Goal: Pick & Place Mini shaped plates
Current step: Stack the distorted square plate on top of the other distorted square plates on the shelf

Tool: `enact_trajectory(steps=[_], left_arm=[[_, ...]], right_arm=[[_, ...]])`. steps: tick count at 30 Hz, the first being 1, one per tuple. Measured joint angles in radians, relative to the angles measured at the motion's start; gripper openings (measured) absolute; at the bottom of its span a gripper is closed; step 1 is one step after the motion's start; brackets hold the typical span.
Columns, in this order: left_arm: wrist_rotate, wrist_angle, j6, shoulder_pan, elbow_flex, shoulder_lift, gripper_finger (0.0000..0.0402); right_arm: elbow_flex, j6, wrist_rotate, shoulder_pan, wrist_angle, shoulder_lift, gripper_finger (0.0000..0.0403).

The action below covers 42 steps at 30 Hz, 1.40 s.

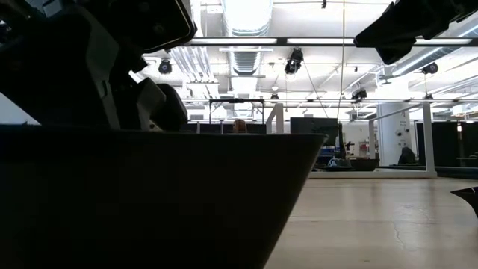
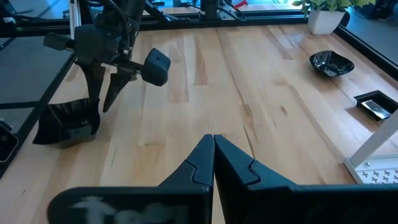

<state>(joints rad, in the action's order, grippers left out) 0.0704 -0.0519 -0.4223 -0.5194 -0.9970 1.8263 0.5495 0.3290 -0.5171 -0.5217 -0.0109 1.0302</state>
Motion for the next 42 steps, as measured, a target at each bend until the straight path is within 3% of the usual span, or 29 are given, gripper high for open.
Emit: enact_trajectory(steps=[9, 19, 24, 28, 32, 37, 42], left_arm=[[0.001, 0.016, -0.029, 0.0, 0.0, 0.0, 0.0008], [-0.005, 0.045, -0.017, 0.001, -0.041, 0.0, 0.0001], [-0.083, 0.164, 0.06, 0.001, -0.127, 0.0, 0.0], [-0.206, 0.294, 0.132, 0.006, -0.223, 0.0, 0.0], [-0.457, 0.402, 0.184, 0.009, -0.315, 0.0, 0.0], [-0.759, 0.446, 0.222, 0.01, -0.387, 0.0, 0.0], [-0.961, 0.428, 0.235, 0.02, -0.397, 0.0, 0.0]], right_arm=[[0.0, 0.0, 0.0, 0.0, 0.0, 0.0, 0.0008], [0.0, 0.0, 0.0, 0.0, 0.0, 0.0, 0.0008], [0.0, 0.0, -0.002, 0.0, 0.0, 0.0, 0.0008], [0.0, -0.001, -0.005, 0.0, 0.0, 0.0, 0.0008], [0.0, -0.014, -0.005, 0.0, 0.001, 0.0, 0.0008], [0.0, -0.03, -0.009, 0.0, 0.011, 0.0, 0.0008], [0.0, -0.062, 0.011, 0.0, 0.052, 0.0, 0.0008]])
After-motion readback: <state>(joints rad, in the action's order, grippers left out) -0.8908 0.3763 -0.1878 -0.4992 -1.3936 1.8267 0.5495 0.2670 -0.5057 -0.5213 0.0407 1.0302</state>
